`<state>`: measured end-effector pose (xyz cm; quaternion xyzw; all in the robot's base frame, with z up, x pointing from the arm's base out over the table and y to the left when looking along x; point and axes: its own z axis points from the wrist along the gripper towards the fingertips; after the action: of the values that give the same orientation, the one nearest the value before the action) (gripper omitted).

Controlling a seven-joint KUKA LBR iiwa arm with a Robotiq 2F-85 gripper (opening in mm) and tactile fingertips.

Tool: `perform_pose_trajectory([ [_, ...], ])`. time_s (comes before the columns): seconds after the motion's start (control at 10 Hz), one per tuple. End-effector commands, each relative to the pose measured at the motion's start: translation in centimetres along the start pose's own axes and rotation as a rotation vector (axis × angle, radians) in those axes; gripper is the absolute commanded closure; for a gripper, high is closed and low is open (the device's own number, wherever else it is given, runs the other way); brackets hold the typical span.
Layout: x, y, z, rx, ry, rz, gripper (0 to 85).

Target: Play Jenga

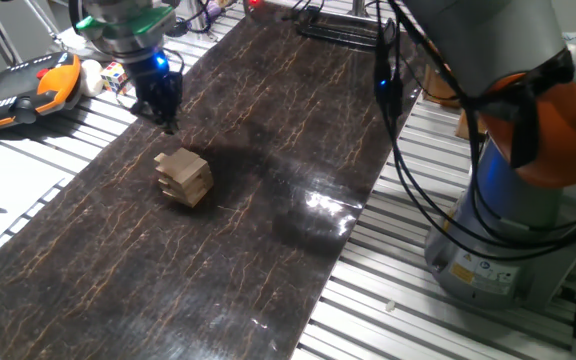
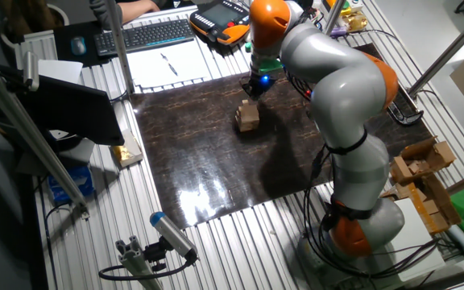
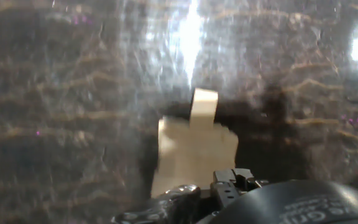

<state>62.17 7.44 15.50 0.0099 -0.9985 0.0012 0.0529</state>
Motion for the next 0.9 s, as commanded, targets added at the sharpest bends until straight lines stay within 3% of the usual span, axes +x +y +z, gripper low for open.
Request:
perform_pose_trajectory([
  [0.0, -0.5, 0.0, 0.3, 0.000, 0.001, 0.009, 82.0],
  [0.1, -1.1, 0.1, 0.7, 0.000, 0.001, 0.013, 78.3],
  [0.3, -2.3, 0.2, 1.7, -0.008, -0.002, 0.029, 61.3],
  [0.4, -2.7, 0.2, 2.0, -0.012, -0.010, 0.037, 57.0],
  [0.8, -3.5, 0.9, 3.5, -0.013, -0.051, 0.106, 47.7],
])
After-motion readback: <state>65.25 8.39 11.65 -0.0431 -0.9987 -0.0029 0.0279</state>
